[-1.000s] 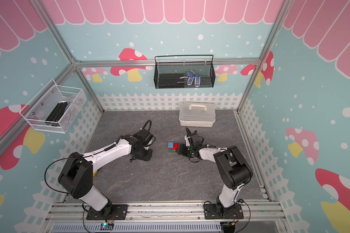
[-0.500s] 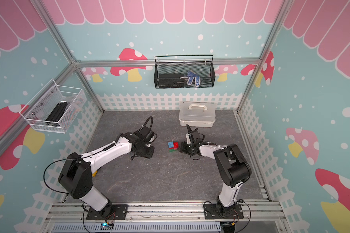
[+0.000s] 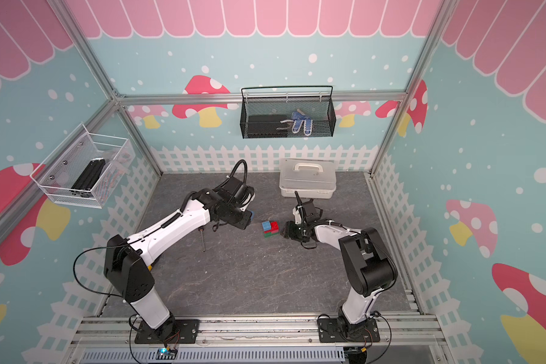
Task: Assemble the number 5 with lego
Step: Adjust the lego brick at the center of the board, then assemble the lego brick with the lego brick.
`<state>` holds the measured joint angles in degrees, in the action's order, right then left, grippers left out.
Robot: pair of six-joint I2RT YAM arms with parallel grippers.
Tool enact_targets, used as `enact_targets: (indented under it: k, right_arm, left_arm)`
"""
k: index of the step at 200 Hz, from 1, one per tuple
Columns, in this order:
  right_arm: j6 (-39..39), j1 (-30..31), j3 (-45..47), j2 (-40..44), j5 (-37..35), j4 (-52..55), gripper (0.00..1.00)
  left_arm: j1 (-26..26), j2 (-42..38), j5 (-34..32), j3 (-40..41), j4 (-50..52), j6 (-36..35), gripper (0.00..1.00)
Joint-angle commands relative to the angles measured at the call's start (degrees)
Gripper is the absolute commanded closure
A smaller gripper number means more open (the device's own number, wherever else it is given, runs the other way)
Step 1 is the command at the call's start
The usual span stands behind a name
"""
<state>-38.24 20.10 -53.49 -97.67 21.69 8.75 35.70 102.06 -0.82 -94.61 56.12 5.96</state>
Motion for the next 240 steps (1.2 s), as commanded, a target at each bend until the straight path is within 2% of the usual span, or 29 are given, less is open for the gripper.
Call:
enact_targets:
  k: [1,29,61,92,109,166,240]
  right_arm:
    - [2.4,-2.0,0.0,1.6,4.3,3.5,0.41]
    - [2.9,-3.9,-1.8,0.5,9.0,3.5,0.41]
    - [3.6,-5.8,-3.9,-0.7,12.8,3.3,0.41]
    - [4.2,-7.5,-6.0,-2.9,17.2,3.3,0.41]
    - [4.5,-8.1,-7.0,-4.3,20.1,3.2,0.41]
    - [8.7,-8.7,-10.8,-9.7,26.3,4.8,0.41]
    - [13.1,-8.9,-15.3,-14.2,29.3,9.1,0.44]
  left_arm:
    - [0.2,4.8,3.6,-6.5,5.3,-8.3,0.90]
    - [1.1,10.6,8.8,-13.9,9.0,-16.3,0.95]
    - [2.6,17.1,9.5,-21.6,14.8,-23.4,0.99]
    - [3.7,19.9,10.2,-24.6,15.6,-27.9,1.00]
    - [4.6,20.4,9.7,-24.9,15.6,-32.6,1.00]
    - [4.9,22.4,8.4,-26.5,15.6,-34.4,1.00]
    - [4.0,25.3,8.1,-30.2,17.8,-37.6,1.00]
